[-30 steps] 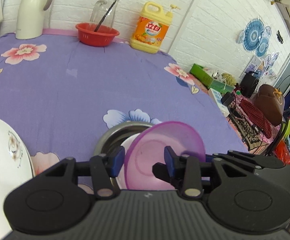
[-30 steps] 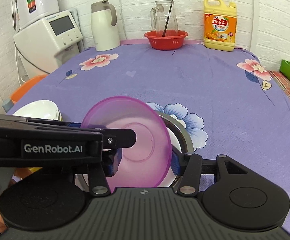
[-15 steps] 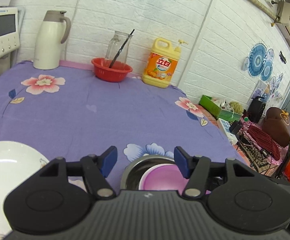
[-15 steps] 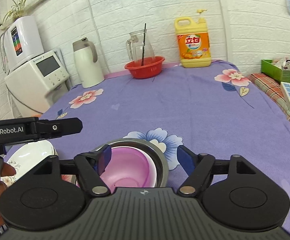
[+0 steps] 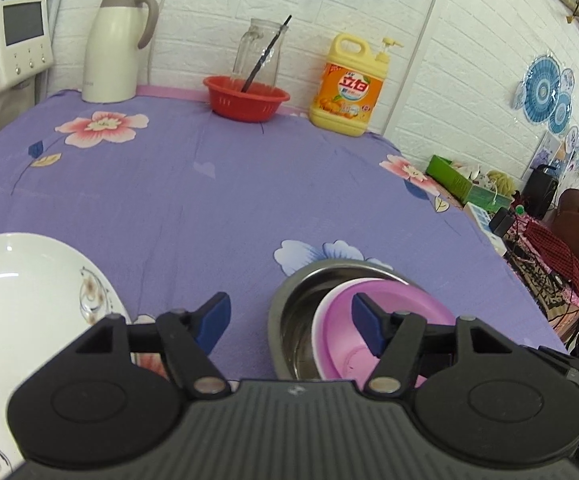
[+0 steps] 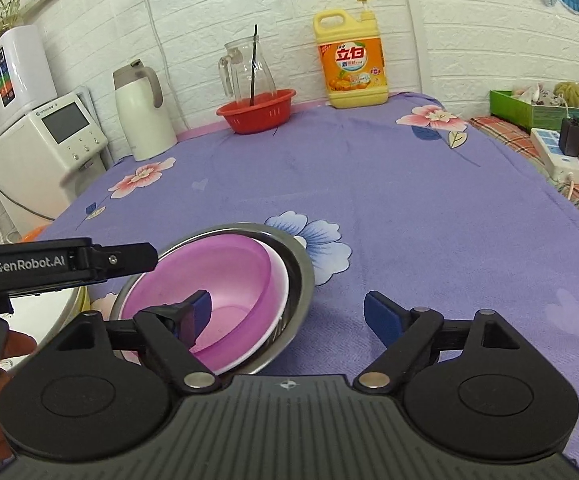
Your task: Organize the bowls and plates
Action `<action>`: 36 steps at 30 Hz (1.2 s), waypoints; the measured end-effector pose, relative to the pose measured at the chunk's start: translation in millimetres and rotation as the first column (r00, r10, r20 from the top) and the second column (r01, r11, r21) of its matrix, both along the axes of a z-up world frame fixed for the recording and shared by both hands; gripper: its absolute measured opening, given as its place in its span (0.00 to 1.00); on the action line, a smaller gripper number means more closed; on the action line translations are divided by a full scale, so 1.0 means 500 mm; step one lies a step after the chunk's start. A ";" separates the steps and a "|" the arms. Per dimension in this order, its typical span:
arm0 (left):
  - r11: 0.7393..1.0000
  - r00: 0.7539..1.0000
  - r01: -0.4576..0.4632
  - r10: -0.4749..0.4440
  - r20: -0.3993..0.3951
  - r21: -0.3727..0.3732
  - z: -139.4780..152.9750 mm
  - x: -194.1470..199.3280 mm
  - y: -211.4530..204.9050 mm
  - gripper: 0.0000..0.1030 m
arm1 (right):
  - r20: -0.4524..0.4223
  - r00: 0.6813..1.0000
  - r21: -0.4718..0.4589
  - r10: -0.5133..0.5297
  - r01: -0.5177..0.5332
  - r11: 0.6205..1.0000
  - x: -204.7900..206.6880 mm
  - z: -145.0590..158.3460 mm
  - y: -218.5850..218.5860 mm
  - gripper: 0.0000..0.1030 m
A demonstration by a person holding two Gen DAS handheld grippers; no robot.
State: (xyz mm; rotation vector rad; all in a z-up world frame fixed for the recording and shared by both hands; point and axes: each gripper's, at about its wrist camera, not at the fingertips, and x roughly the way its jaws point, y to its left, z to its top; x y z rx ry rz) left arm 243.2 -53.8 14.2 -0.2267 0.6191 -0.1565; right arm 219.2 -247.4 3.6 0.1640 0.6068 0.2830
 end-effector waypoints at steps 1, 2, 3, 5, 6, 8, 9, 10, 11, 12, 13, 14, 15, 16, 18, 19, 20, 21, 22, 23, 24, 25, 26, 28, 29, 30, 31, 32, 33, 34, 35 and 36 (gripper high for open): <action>1.000 1.000 -0.002 0.002 -0.012 0.007 -0.005 0.006 0.000 0.63 | -0.006 1.000 -0.002 0.002 -0.002 1.000 0.006 -0.003 0.003 1.00; 1.000 1.000 -0.003 0.003 -0.019 0.011 -0.009 0.010 -0.001 0.63 | -0.013 1.000 -0.002 0.005 -0.005 1.000 0.012 -0.006 0.006 1.00; 1.000 1.000 0.001 -0.001 -0.025 0.016 -0.012 0.014 -0.002 0.63 | -0.019 1.000 -0.004 0.009 -0.009 1.000 0.017 -0.009 0.009 1.00; 1.000 0.999 0.016 -0.015 -0.041 0.021 -0.018 0.025 -0.006 0.63 | -0.023 1.000 -0.012 0.011 -0.012 1.000 0.024 -0.013 0.014 1.00; 1.000 0.999 0.020 -0.019 -0.047 0.021 -0.021 0.028 -0.009 0.63 | -0.027 1.000 -0.020 0.011 -0.011 1.000 0.027 -0.015 0.016 1.00; 0.999 0.998 0.029 -0.027 -0.056 0.027 -0.028 0.036 -0.015 0.64 | -0.039 0.999 -0.030 0.006 -0.008 1.000 0.033 -0.022 0.019 1.00; 0.999 0.998 0.029 -0.027 -0.064 0.032 -0.032 0.039 -0.017 0.64 | -0.047 0.999 -0.026 0.005 -0.006 1.000 0.036 -0.025 0.019 1.00; 0.999 0.997 0.029 -0.026 -0.072 0.035 -0.035 0.042 -0.019 0.64 | -0.053 0.999 -0.021 0.007 -0.008 1.000 0.038 -0.028 0.019 1.00; 0.999 0.997 0.031 -0.028 -0.078 0.037 -0.038 0.045 -0.020 0.64 | -0.056 0.998 -0.020 0.010 -0.011 1.000 0.038 -0.030 0.020 1.00; 0.999 0.996 0.031 -0.028 -0.080 0.037 -0.040 0.046 -0.020 0.64 | -0.059 0.998 -0.025 0.009 -0.010 1.000 0.039 -0.033 0.023 1.00; 0.999 0.996 0.032 -0.029 -0.080 0.034 -0.042 0.047 -0.021 0.64 | -0.057 0.998 -0.026 0.009 -0.011 1.000 0.039 -0.035 0.024 1.00; 0.999 0.996 0.033 -0.030 -0.080 0.032 -0.042 0.047 -0.020 0.64 | -0.052 0.999 -0.025 0.008 -0.010 1.000 0.040 -0.036 0.026 1.00; 0.999 0.996 0.035 -0.032 -0.081 0.032 -0.042 0.048 -0.021 0.64 | -0.050 0.999 -0.028 0.010 -0.011 1.000 0.042 -0.036 0.029 1.00; 0.999 0.996 0.037 -0.034 -0.083 0.033 -0.042 0.048 -0.021 0.64 | -0.049 0.999 -0.033 0.017 -0.019 0.999 0.045 -0.035 0.034 1.00; 0.999 0.995 0.037 -0.034 -0.090 0.030 -0.043 0.049 -0.020 0.64 | -0.051 0.998 -0.039 0.032 -0.034 0.999 0.047 -0.034 0.039 1.00; 0.999 0.995 0.036 -0.033 -0.091 0.028 -0.042 0.048 -0.020 0.64 | -0.054 0.998 -0.039 0.040 -0.042 0.998 0.047 -0.034 0.040 1.00; 0.999 0.995 0.036 -0.033 -0.089 0.027 -0.042 0.048 -0.022 0.64 | -0.056 0.997 -0.038 0.045 -0.047 0.998 0.045 -0.034 0.040 1.00; 0.999 0.995 0.039 -0.036 -0.090 0.029 -0.043 0.048 -0.024 0.64 | -0.059 0.997 -0.037 0.044 -0.046 0.998 0.044 -0.034 0.039 1.00; 0.999 0.995 0.041 -0.038 -0.093 0.030 -0.044 0.049 -0.027 0.64 | -0.060 0.997 -0.036 0.043 -0.045 0.998 0.043 -0.034 0.038 1.00; 0.999 0.994 0.045 -0.041 -0.099 0.031 -0.046 0.051 -0.028 0.65 | -0.059 0.997 -0.036 0.046 -0.048 0.998 0.043 -0.035 0.037 1.00; 0.998 0.994 0.049 -0.046 -0.102 0.028 -0.048 0.053 -0.032 0.65 | -0.060 0.996 -0.048 0.059 -0.062 0.997 0.044 -0.036 0.041 1.00; 0.998 0.993 0.053 -0.050 -0.104 0.026 -0.049 0.053 -0.033 0.65 | -0.066 0.995 -0.069 0.072 -0.077 0.995 0.045 -0.037 0.047 1.00; 0.998 0.993 0.054 -0.051 -0.104 0.025 -0.048 0.052 -0.035 0.65 | -0.072 0.994 -0.090 0.080 -0.087 0.992 0.045 -0.039 0.053 1.00; 0.998 0.993 0.057 -0.053 -0.104 0.034 -0.048 0.051 -0.036 0.65 | -0.063 0.995 -0.101 0.080 -0.086 0.991 0.043 -0.041 0.056 1.00; 0.998 0.993 0.056 -0.052 -0.105 0.034 -0.049 0.051 -0.035 0.65 | -0.061 0.995 -0.097 0.076 -0.082 0.992 0.043 -0.041 0.053 1.00; 0.998 0.993 0.053 -0.050 -0.107 0.028 -0.049 0.051 -0.032 0.65 | -0.058 0.996 -0.093 0.073 -0.078 0.993 0.044 -0.042 0.049 1.00; 0.998 0.993 0.050 -0.047 -0.106 0.025 -0.048 0.050 -0.030 0.65 | -0.053 0.996 -0.090 0.073 -0.078 0.993 0.043 -0.042 0.047 1.00; 0.999 0.994 0.047 -0.044 -0.103 0.027 -0.047 0.050 -0.029 0.65 | -0.049 0.996 -0.090 0.074 -0.078 0.993 0.041 -0.043 0.046 1.00; 0.999 0.994 0.044 -0.041 -0.100 0.029 -0.046 0.049 -0.028 0.65 | -0.046 0.996 -0.095 0.076 -0.080 0.992 0.041 -0.043 0.047 1.00; 0.999 0.994 0.043 -0.040 -0.100 0.030 -0.045 0.049 -0.027 0.65 | -0.048 0.996 -0.096 0.076 -0.081 0.992 0.041 -0.043 0.047 1.00; 0.999 0.994 0.041 -0.038 -0.099 0.030 -0.045 0.049 -0.027 0.65 | -0.056 0.995 -0.099 0.077 -0.083 0.992 0.043 -0.041 0.047 1.00; 0.999 0.994 0.040 -0.037 -0.098 0.030 -0.044 0.049 -0.026 0.65 | -0.074 0.994 -0.102 0.077 -0.085 0.991 0.047 -0.037 0.048 1.00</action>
